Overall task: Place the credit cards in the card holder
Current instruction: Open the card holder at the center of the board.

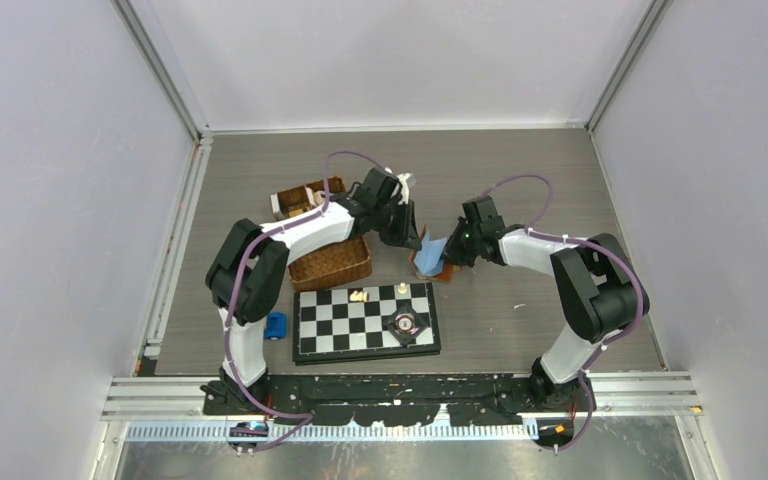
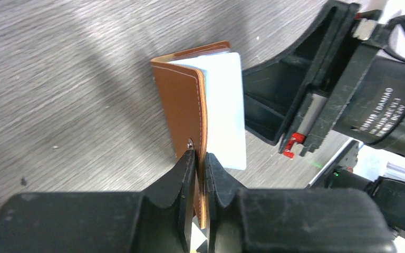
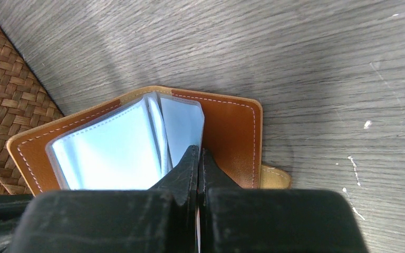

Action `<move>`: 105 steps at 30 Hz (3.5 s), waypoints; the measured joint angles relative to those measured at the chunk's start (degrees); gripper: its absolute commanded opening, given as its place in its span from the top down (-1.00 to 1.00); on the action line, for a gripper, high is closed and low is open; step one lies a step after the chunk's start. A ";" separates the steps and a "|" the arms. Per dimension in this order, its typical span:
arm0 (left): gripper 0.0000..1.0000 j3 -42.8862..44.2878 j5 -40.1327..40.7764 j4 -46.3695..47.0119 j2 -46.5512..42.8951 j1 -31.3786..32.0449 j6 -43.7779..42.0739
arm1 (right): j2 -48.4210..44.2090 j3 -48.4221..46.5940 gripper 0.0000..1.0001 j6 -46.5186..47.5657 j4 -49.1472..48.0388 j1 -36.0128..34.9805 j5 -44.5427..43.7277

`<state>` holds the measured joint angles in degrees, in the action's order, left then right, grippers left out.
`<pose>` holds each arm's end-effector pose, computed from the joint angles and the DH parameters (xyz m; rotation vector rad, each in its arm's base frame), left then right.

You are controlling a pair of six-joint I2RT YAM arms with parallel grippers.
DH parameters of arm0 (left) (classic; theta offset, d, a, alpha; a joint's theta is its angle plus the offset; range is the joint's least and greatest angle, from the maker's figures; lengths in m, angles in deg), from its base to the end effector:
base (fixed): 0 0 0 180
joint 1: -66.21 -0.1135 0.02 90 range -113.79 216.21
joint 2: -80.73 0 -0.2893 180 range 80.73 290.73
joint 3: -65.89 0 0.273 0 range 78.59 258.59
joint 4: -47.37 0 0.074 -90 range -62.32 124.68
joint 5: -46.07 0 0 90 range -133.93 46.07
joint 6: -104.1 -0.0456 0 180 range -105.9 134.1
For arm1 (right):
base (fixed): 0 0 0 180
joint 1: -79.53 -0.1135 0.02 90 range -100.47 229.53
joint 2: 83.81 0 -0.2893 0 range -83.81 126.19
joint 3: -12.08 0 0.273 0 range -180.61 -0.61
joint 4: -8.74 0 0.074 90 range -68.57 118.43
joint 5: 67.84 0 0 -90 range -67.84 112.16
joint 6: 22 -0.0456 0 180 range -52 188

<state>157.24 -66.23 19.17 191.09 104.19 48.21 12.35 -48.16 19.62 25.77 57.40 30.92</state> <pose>0.3501 -0.2953 0.2105 0.2859 2.5684 -1.0046 0.3159 0.1360 0.1459 0.5293 2.5659 0.6704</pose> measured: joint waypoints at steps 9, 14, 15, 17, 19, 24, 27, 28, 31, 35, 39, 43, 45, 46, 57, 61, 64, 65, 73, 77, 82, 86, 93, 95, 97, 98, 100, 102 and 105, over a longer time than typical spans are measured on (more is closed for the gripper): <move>0.94 1.31 6.40 -6.36 0.00 0.00 -3.69 | -0.26 -0.04 0.51 0.48 0.46 0.00 -0.52; 1.00 1.68 7.45 -7.58 0.02 0.15 -4.61 | -3.23 -0.13 0.21 2.34 4.72 -0.26 -3.37; 1.00 1.68 7.56 -7.61 0.02 0.15 -4.59 | -4.13 -0.13 0.16 2.84 6.03 -0.24 -4.37; 1.00 1.68 7.58 -7.63 0.02 0.15 -4.57 | -6.43 -0.13 0.11 3.98 8.74 -0.24 -6.73; 1.00 1.68 7.58 -7.63 0.02 0.15 -4.57 | -9.22 -0.26 0.08 5.01 11.61 -0.24 -8.81; 0.97 1.68 7.58 -7.63 0.02 0.15 -4.55 | -15.54 -1.22 0.12 6.58 14.58 -0.24 -9.86; 0.90 1.68 7.61 -7.63 0.02 0.15 -4.57 | -16.83 -2.32 0.26 7.34 14.12 -0.63 -7.72; 0.87 1.68 7.67 -7.65 0.02 0.15 -4.57 | -16.59 -2.75 0.30 7.61 13.90 -0.74 -6.93; 0.79 1.73 7.96 -7.72 0.02 0.15 -4.61 | -14.16 -4.37 0.37 7.78 12.74 -2.84 -4.44; 0.73 2.73 8.50 -9.01 0.07 0.15 -5.16 | -7.85 -5.99 0.46 7.67 9.20 -5.20 -1.22; 0.60 4.07 8.98 -9.64 0.11 0.15 -6.32 | -2.40 -6.47 0.50 7.50 7.65 -6.12 -0.50; 0.37 4.83 9.16 -9.84 0.11 0.15 -7.63 | 1.60 -7.02 0.51 7.45 6.34 -6.10 -0.31; 0.27 5.40 9.29 -10.32 0.11 0.15 -8.15 | 3.08 -7.41 0.48 7.41 5.64 -6.10 -0.22; 0.22 5.79 9.38 -10.64 0.11 0.15 -8.66 | 3.65 -7.58 0.46 7.41 5.38 -6.10 -0.22; -0.09 5.03 12.50 -13.29 -6.69 -0.74 -10.78 | 7.63 -13.27 0.21 8.83 6.95 -6.73 -2.93; -0.17 2.40 13.03 -13.64 -13.64 -2.45 -10.75 | 9.42 -16.70 0.17 10.01 9.77 -7.96 -5.81; -0.20 0.74 13.31 -13.86 -18.23 -4.20 -10.73 | 10.84 -19.45 0.16 11.06 12.26 -9.09 -8.55; -0.21 0.11 13.31 -14.03 -19.91 -5.01 -10.71 | 11.39 -20.55 0.15 11.43 13.42 -9.60 -9.75; -0.30 -3.45 13.31 -16.96 -27.26 -10.16 -11.82 | 15.28 -27.50 0.08 14.43 21.38 -13.49 -19.15; -0.38 -5.33 13.33 -19.15 -30.45 -12.02 -12.39 | 16.59 -29.57 -0.04 15.50 23.63 -15.02 -22.23; -0.47 -6.21 14.21 -22.29 -35.58 -13.38 -13.73 | 18.82 -32.65 -0.14 17.11 27.12 -16.76 -26.95; -0.51 -6.34 14.80 -23.78 -38.62 -14.08 -14.69 | 19.08 -33.09 -0.17 17.90 28.09 -17.25 -28.81; -0.53 -6.67 13.77 -26.69 -39.76 -16.15 -16.31 | 17.75 -32.39 -0.21 19.45 30.53 -17.14 -28.44; -0.53 -6.73 13.70 -27.67 -39.76 -16.79 -16.96 | 16.61 -31.63 -0.22 19.82 32.39 -17.11 -27.65; -0.53 -7.04 13.73 -28.13 -39.76 -17.25 -17.51 | 15.67 -31.30 -0.22 20.06 34.05 -17.07 -26.56; -0.53 -7.28 13.73 -28.11 -39.76 -17.42 -17.73 | 15.23 -31.28 -0.23 20.13 34.73 -17.03 -25.97; -0.54 -7.89 13.73 -28.15 -39.76 -17.62 -18.05 | 14.25 -31.26 -0.24 20.26 35.45 -16.98 -24.70; -0.54 -8.35 13.73 -28.17 -39.76 -17.75 -18.14 | 13.31 -31.26 -0.25 20.31 35.80 -16.98 -23.80; -0.54 -8.79 13.73 -28.20 -39.71 -17.90 -18.25 | 12.00 -31.26 -0.25 20.31 36.09 -16.98 -22.88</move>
<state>148.46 -52.50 -9.03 151.38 86.29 29.96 24.35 -79.42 39.93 61.86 40.42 8.03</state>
